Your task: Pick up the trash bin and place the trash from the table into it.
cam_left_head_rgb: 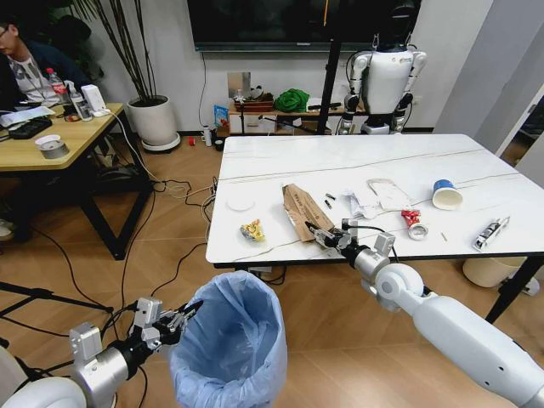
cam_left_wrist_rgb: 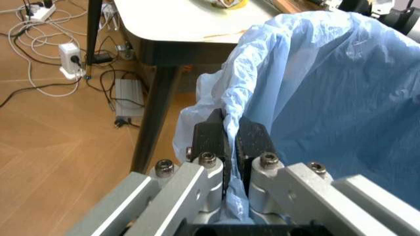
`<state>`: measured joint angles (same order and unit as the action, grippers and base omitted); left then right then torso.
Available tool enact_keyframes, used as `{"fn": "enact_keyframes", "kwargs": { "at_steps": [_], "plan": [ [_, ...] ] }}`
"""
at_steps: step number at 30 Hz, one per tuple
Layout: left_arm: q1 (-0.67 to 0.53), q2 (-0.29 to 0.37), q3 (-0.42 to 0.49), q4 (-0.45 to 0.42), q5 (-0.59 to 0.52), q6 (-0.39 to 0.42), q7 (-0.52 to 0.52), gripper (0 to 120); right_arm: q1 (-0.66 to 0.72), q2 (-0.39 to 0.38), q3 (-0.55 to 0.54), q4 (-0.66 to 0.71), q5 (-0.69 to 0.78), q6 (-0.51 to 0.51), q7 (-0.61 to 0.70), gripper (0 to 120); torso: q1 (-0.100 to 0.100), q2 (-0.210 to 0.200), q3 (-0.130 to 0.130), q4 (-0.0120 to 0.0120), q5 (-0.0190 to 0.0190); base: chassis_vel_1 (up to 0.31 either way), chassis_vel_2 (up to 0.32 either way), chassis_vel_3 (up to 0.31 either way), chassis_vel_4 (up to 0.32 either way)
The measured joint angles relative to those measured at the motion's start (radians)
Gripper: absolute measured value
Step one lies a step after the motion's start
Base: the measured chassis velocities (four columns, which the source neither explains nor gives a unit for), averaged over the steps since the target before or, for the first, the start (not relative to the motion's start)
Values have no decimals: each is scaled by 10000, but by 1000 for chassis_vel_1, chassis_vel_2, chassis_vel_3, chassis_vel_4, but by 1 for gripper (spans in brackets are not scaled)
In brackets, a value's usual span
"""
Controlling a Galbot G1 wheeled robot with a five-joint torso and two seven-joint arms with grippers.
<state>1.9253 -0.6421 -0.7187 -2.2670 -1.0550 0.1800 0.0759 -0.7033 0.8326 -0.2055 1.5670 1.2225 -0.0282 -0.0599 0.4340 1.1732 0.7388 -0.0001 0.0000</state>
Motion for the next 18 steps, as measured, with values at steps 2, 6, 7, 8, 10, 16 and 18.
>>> {"fn": "enact_keyframes", "kwargs": {
  "at_steps": [2,6,7,8,10,16,18],
  "plan": [
    [0,-3,0,1,-5,1,0,0,8,-1,0,5,0,0,-2,26,0,0,0,0,0,0,0,0,0],
    [-19,-3,4,1,-38,4,-7,0,78,-7,-25,14,0,0,-28,11,0,0,0,0,0,0,0,0,0],
    [-19,-3,4,1,-38,4,-7,0,78,-7,-25,14,0,0,-28,11,0,0,0,0,0,0,0,0,0],
    [-20,-3,4,1,-49,5,-10,0,90,-7,-33,18,0,0,-33,8,0,0,0,0,1,0,0,0,0],
    [-25,-10,14,0,-57,7,-12,0,111,-14,-44,22,1,-1,-44,4,0,0,0,0,1,0,0,0,0],
    [-82,-25,89,0,-75,25,-44,0,122,-79,-27,104,10,-3,-81,4,0,0,0,0,1,0,0,0,0],
    [-103,-25,123,1,-107,39,-80,0,122,-164,79,208,46,-4,-83,4,0,-1,0,1,2,0,0,0,0]
  ]
}}
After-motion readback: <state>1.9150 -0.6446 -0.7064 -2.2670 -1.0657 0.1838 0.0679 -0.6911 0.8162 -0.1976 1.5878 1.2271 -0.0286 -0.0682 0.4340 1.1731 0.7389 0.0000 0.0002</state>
